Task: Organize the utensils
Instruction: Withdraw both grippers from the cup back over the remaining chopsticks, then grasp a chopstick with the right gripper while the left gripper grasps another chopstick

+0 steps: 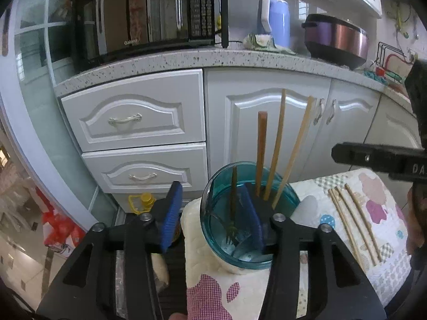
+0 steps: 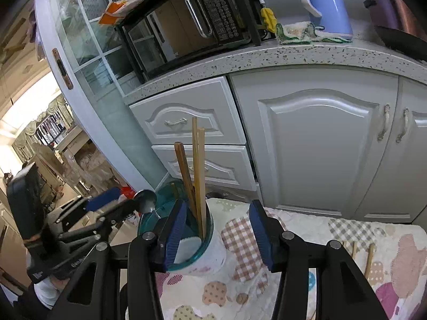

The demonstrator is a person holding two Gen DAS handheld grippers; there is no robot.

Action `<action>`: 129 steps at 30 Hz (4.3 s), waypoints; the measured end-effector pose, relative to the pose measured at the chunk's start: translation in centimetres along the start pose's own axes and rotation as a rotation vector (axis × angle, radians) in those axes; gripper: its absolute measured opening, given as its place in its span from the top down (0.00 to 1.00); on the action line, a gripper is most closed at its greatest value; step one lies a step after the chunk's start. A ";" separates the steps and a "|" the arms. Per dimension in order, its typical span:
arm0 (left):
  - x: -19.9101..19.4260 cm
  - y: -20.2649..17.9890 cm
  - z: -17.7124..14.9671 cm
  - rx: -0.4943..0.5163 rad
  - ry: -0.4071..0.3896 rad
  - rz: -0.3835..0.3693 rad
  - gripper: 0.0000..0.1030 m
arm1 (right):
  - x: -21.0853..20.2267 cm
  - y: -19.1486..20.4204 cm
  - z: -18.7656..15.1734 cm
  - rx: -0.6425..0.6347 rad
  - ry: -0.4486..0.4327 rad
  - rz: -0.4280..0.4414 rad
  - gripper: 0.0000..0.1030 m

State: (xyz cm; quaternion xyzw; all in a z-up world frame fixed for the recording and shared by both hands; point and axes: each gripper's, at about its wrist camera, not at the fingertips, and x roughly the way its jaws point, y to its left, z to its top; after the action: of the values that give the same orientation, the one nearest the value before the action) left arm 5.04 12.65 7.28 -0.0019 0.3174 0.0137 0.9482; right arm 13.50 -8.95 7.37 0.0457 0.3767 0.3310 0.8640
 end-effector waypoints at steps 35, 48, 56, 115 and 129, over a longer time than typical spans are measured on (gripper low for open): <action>-6.4 -9.0 -3.9 0.004 -0.009 -0.259 0.36 | -5.7 -8.8 -10.2 0.014 0.111 -0.311 0.37; -1.1 -12.8 -8.4 -0.005 0.168 -0.337 0.36 | -0.3 -13.1 -14.4 0.062 0.256 -0.279 0.75; -0.2 -11.7 -8.6 -0.029 0.186 -0.333 0.36 | 2.3 -13.1 -13.8 0.031 0.296 -0.349 0.84; 6.5 -13.7 -13.5 -0.100 0.439 -0.404 0.92 | -0.1 -11.3 -17.4 0.077 0.390 -0.124 0.95; 10.9 -15.4 -10.9 -0.019 0.399 -0.327 0.94 | 4.3 -11.0 -14.4 0.012 0.337 -0.201 0.95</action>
State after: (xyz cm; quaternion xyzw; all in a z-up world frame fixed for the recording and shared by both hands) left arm 7.56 -2.61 -8.05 -0.0651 0.4937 -0.1376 0.8562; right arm 11.70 -17.36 -9.13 -0.0430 0.5208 0.2435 0.8171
